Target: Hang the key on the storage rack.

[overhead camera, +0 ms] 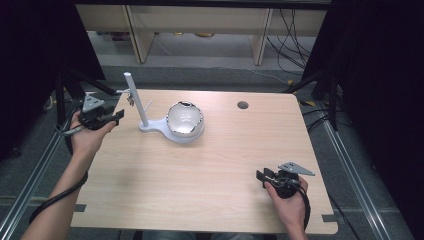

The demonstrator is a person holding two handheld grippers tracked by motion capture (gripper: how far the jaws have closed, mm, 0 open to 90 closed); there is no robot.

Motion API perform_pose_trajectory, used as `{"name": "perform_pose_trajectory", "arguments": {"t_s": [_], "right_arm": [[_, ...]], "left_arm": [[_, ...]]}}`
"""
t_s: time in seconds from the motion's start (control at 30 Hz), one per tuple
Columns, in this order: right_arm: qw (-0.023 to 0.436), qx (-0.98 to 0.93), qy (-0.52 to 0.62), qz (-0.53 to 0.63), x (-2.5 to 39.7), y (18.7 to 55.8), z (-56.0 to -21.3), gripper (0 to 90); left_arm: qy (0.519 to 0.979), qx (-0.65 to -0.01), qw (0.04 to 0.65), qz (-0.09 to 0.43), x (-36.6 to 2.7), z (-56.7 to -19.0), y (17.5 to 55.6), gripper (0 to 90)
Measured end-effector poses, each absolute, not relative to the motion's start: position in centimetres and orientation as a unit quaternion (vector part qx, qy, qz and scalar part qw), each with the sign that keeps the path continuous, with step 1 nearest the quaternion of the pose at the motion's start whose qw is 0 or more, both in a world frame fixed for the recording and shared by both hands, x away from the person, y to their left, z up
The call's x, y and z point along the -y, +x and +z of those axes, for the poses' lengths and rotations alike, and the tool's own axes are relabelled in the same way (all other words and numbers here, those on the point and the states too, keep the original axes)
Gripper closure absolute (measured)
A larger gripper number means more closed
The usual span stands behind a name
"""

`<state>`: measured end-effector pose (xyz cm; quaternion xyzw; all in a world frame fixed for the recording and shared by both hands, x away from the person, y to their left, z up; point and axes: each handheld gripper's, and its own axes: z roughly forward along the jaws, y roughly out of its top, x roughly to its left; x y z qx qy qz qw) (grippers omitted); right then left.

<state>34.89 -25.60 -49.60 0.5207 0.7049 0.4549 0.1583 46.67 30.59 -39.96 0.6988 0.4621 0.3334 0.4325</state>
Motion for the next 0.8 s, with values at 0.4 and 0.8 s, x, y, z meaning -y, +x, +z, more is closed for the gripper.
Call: {"name": "perform_pose_trajectory", "arguments": {"t_s": [0.4,0.8], "right_arm": [[0.154,-0.701,0.535,0.446,25.3,34.6,-49.5,60.8],[0.152,-0.698,0.536,0.449,25.2,34.7,-49.7,59.6]], "left_arm": [[0.681,-0.471,0.464,0.315,-31.4,-45.1,40.2,39.7],[0.680,-0.475,0.463,0.311,-30.5,-50.0,35.6,39.7]]}}
